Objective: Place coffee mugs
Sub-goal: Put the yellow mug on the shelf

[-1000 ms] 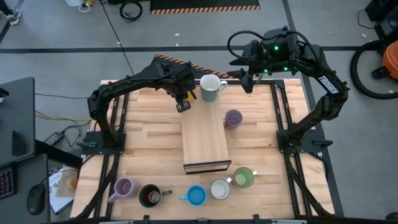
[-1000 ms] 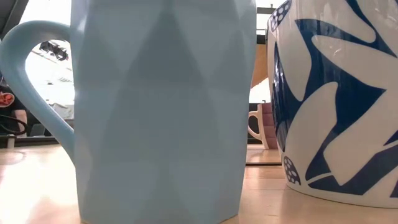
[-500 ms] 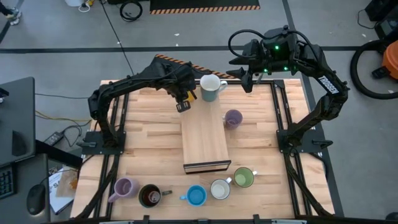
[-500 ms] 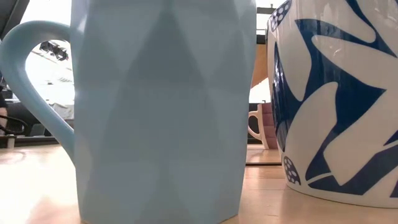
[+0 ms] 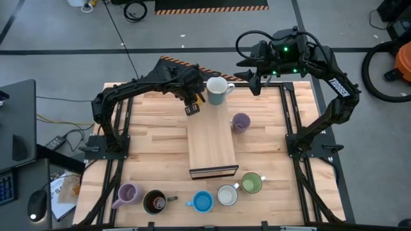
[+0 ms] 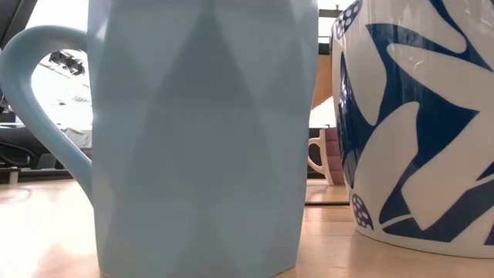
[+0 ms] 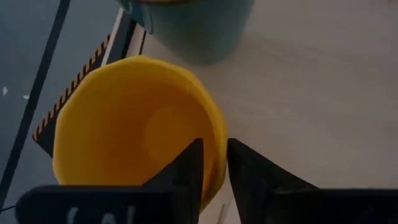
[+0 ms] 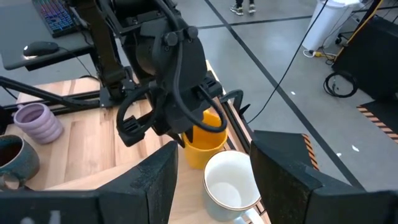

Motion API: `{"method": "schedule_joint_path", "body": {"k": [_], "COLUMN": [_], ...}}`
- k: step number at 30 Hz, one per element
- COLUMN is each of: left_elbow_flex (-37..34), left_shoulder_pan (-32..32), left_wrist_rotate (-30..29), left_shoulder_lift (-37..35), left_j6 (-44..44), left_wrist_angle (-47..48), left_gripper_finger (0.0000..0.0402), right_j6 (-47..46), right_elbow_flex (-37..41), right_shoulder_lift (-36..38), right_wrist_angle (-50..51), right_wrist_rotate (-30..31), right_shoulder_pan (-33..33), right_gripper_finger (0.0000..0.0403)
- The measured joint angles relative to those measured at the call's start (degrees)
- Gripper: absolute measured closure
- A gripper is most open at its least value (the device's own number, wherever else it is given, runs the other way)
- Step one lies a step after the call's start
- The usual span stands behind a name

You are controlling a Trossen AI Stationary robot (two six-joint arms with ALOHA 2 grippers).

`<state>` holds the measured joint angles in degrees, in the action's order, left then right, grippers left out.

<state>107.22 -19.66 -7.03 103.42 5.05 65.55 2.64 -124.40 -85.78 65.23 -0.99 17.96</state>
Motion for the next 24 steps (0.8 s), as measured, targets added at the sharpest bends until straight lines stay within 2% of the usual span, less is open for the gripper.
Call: {"method": "schedule_joint_path", "body": {"k": [7, 17, 24], "left_elbow_flex": [0.0, -0.1, -0.1], "left_shoulder_pan": [0.0, -0.8, -0.8], "left_wrist_rotate": [0.0, -1.5, -3.9], "left_shoulder_lift": [0.0, 0.0, 0.0], "left_j6": [-2.8, -2.7, 1.6], "left_wrist_angle": [-2.0, -8.5, -10.7], "left_gripper_finger": [0.0292, 0.0290, 0.0290], "right_j6": [0.7, 0.6, 0.1], "right_elbow_flex": [0.0, 0.0, 0.0], "right_shoulder_lift": [0.0, 0.0, 0.0], "right_wrist_angle": [0.0, 0.0, 0.0], "right_wrist_rotate": [0.0, -0.1, 0.0], "right_shoulder_pan": [0.0, 0.0, -1.1], "right_gripper_finger": [0.0196, 0.0196, 0.0196]}}
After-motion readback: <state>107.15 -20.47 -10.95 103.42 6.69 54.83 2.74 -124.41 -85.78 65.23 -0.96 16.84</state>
